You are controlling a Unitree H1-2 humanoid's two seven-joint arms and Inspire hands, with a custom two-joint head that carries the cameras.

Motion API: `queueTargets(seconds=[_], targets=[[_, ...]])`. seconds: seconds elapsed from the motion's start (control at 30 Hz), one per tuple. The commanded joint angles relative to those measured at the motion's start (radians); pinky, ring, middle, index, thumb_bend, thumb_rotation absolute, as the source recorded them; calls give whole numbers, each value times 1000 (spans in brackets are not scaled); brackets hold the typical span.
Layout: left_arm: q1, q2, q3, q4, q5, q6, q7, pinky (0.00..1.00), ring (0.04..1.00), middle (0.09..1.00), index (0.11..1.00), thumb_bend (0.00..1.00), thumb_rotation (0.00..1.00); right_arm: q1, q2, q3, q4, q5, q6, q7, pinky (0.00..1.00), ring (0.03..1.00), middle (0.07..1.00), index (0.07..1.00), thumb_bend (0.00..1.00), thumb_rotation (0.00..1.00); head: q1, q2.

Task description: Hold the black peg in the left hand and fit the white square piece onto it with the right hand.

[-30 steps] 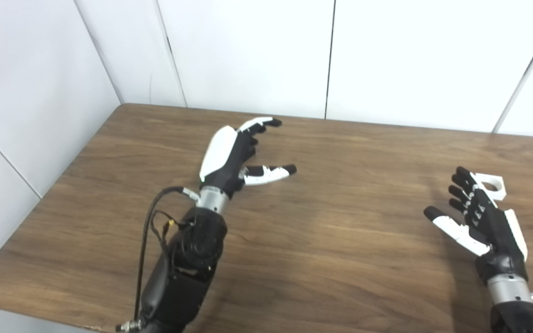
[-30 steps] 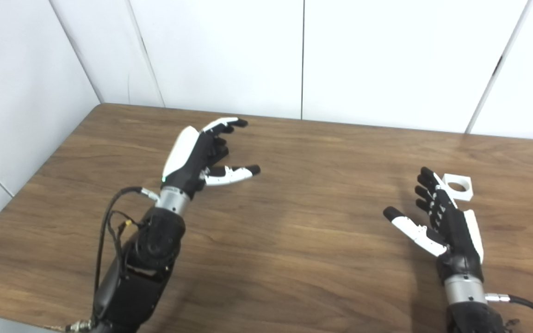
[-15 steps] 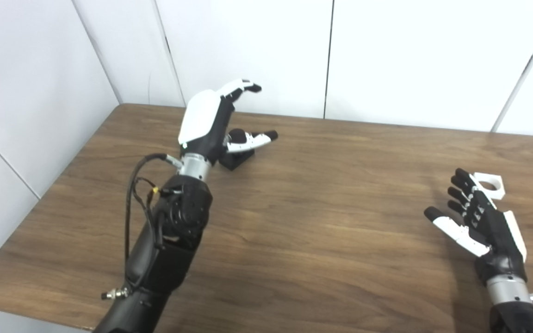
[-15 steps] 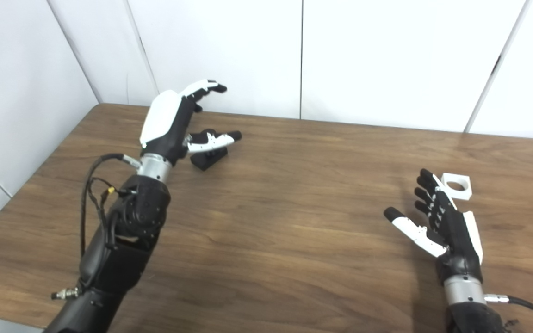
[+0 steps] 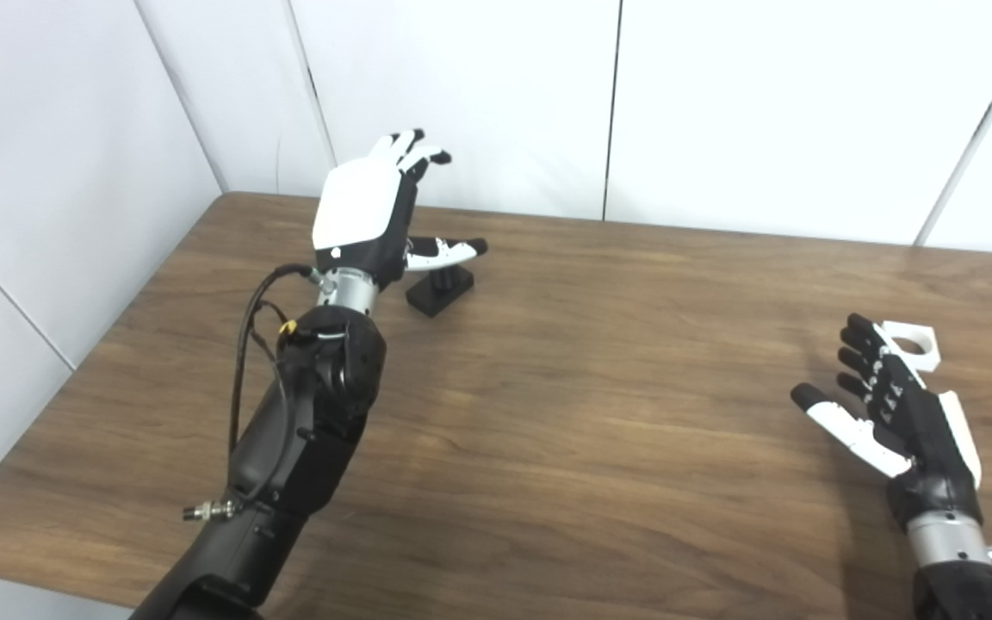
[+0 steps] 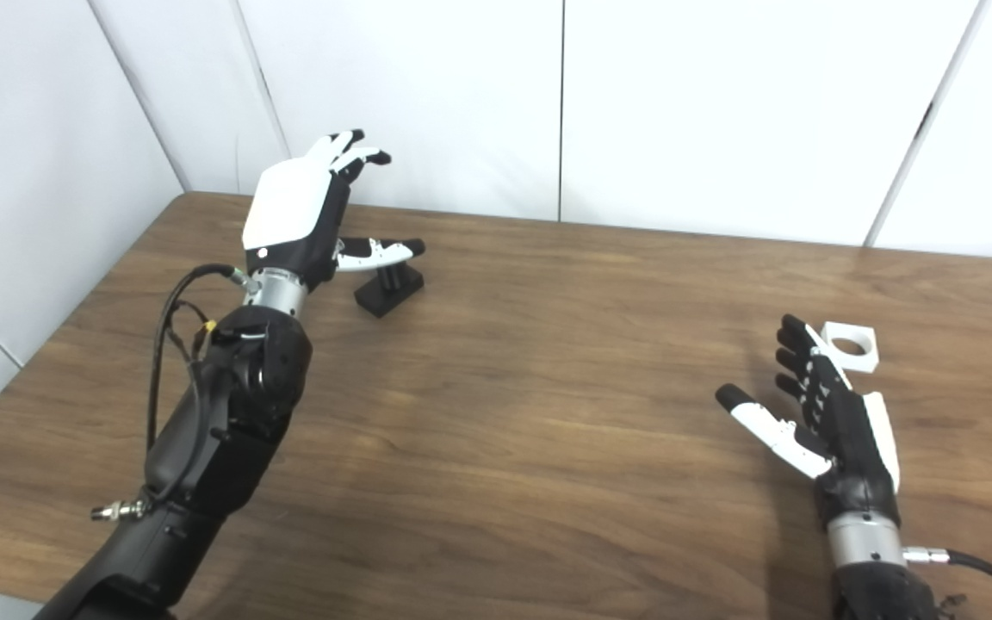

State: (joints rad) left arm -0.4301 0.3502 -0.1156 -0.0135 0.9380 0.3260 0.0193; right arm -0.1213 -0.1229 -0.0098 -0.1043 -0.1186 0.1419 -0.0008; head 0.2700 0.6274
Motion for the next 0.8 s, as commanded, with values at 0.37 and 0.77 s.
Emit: queueTargets(seconds=[0.37, 0.77], targets=[[-157, 84, -27, 67, 73, 142, -208, 900, 970, 962, 775, 846, 518, -37, 6, 0, -44, 4, -29, -1, 882, 918, 918, 914, 756, 421, 1, 6], [-207, 124, -90, 177, 88, 124, -305, 827, 949, 943, 724, 894, 512, -34, 11, 3, -44, 1, -23, -4, 886, 917, 914, 910, 759, 422, -6, 15]])
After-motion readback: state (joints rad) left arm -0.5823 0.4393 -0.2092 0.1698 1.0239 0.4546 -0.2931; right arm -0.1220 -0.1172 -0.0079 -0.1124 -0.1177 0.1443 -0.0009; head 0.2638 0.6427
